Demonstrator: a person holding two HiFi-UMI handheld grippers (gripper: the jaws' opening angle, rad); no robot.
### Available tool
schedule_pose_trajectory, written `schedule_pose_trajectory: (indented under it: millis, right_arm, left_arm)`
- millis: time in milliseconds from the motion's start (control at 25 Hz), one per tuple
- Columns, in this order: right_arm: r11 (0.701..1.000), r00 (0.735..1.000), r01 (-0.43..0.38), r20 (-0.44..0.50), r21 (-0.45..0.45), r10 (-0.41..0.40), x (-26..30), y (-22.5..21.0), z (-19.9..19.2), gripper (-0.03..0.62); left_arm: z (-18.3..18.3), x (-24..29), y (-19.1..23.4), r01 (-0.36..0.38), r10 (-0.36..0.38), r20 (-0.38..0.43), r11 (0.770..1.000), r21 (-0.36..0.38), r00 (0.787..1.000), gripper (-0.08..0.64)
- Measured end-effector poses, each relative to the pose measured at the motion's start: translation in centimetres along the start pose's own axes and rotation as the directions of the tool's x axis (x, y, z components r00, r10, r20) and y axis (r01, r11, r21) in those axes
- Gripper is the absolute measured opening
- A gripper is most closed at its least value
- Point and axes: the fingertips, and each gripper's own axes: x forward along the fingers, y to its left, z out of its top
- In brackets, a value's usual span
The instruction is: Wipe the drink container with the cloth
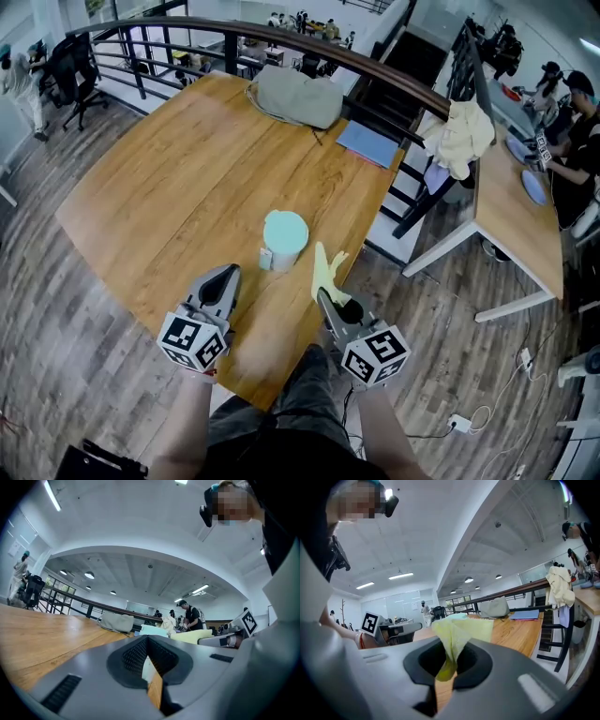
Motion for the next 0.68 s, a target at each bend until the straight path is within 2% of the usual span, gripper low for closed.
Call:
schedule_pose_trajectory:
  millis: [680]
  right_arm:
    - [1.0,0.999,0.011,0.037,-0.016,-0.011,-0.9,1.7,0.9,0.023]
  left_arm:
    - [1.6,-2.1,-0.8,-0.003,0.004,0.033,1.0,-0.015,0.999,-0.003]
